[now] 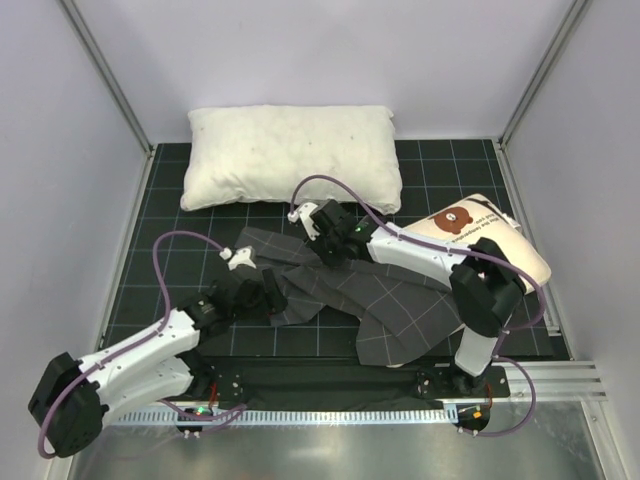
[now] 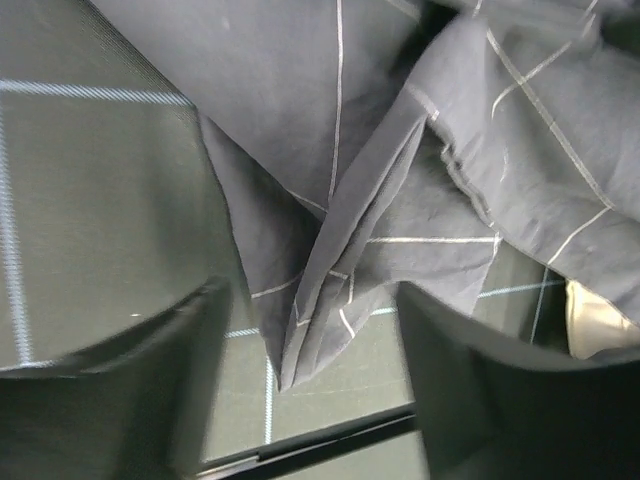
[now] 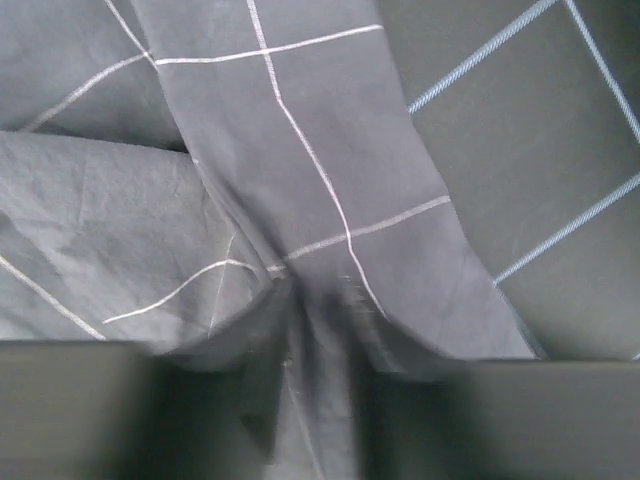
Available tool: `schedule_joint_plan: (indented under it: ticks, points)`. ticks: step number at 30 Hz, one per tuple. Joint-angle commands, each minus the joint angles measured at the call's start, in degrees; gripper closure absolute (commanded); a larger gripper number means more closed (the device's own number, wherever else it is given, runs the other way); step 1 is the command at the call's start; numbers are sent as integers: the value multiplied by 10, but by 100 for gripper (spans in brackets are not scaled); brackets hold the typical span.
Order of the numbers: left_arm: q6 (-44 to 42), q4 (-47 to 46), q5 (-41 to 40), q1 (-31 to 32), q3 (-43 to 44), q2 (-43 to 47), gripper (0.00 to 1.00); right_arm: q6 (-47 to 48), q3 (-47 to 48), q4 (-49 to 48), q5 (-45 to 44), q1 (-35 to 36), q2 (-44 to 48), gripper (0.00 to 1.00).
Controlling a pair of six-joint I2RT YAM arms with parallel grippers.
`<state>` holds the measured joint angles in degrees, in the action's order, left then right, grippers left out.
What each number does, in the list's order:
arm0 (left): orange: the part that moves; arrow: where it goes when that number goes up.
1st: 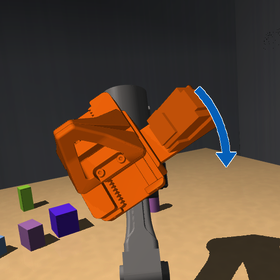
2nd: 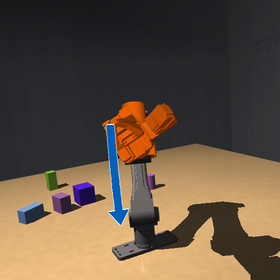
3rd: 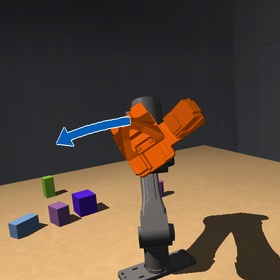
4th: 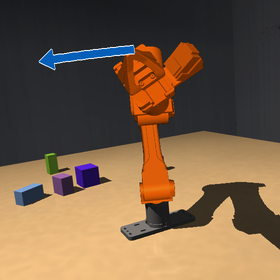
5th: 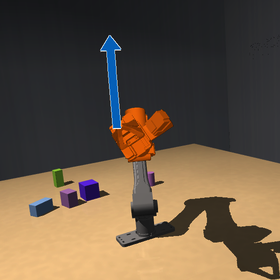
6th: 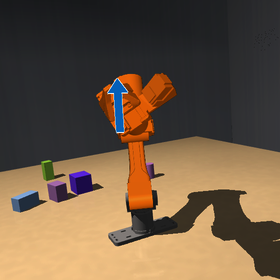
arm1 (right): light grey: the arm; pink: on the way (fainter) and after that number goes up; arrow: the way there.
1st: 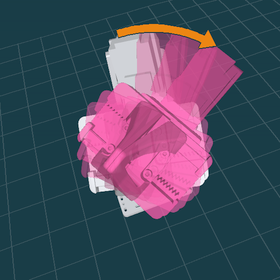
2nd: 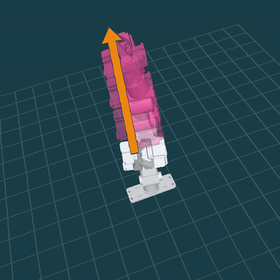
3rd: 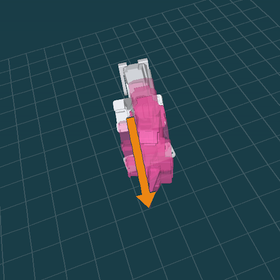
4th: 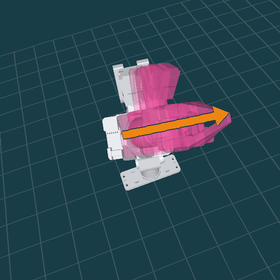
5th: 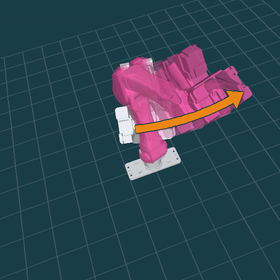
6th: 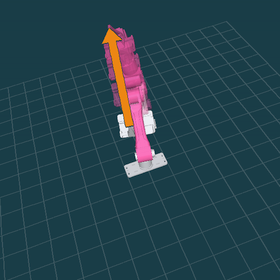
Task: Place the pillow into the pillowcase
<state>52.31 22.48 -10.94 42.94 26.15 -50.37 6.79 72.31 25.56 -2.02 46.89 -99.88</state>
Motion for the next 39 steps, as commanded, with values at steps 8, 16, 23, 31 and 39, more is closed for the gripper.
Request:
schedule_joint_plan:
  ticks: [8, 16, 23, 31, 39]
  points:
    - [-29, -91, 43, -4, 0, -25, 100, -56, 0, -24, -103, -29, 78, 96]
    - [-36, -55, 42, -4, -3, 33, 100, -233, -182, -112, -35, -280, 321, 96]
    - [-47, -76, 108, -2, -19, 5, 100, -231, -235, -84, -29, -312, 389, 96]
    - [-31, -76, 139, 33, -32, 5, 100, -145, -164, -59, 170, -242, 314, 17]
    - [-1, -75, 139, 79, -70, 0, 100, -134, -33, -5, 23, -133, 98, 15]
